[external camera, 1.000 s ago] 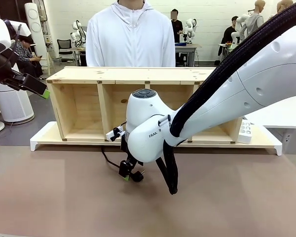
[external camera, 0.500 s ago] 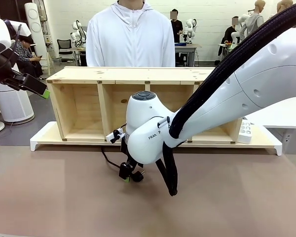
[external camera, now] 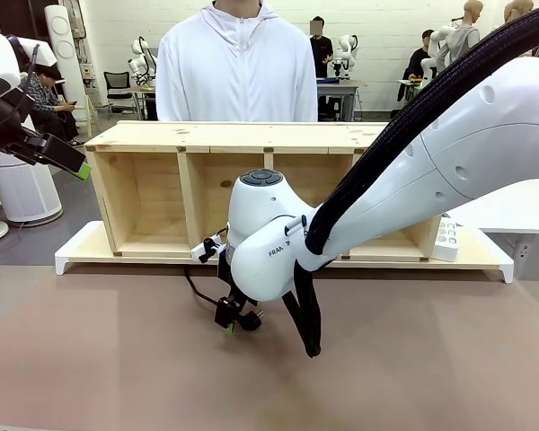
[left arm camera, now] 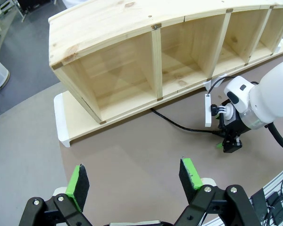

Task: Perform cable management.
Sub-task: When the cord part of the Power Cable appears at the lower middle area of the table and stops, grasp the cord part of the Power Cable, then pull the grasped Power Cable to the location of the Power Strip.

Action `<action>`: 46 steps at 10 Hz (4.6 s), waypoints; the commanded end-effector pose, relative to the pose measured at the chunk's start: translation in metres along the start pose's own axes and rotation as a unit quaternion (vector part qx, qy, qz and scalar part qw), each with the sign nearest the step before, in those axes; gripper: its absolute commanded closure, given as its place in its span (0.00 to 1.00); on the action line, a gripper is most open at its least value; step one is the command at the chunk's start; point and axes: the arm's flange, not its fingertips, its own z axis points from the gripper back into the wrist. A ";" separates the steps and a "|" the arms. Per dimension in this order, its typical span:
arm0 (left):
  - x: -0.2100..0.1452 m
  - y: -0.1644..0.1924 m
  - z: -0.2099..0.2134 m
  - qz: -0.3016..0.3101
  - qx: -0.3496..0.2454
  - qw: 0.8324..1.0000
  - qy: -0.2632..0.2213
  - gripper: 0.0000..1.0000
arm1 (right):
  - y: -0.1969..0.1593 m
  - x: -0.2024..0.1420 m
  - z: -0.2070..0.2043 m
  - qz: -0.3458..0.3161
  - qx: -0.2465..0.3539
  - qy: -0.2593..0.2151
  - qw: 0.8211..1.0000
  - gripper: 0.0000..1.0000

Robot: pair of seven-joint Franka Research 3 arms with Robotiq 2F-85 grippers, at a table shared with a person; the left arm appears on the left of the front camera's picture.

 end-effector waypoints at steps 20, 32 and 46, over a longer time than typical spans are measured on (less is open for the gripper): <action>0.000 0.001 0.000 0.002 0.000 1.000 0.000 0.00 | -0.007 0.003 -0.008 0.012 0.002 -0.016 1.000 1.00; 0.000 0.001 0.000 0.002 0.000 1.000 0.000 0.00 | -0.007 0.003 -0.008 0.012 0.002 -0.016 1.000 1.00; 0.000 0.001 0.000 0.002 0.000 1.000 0.000 0.00 | 0.087 -0.161 0.108 -0.099 -0.089 -0.097 0.986 0.85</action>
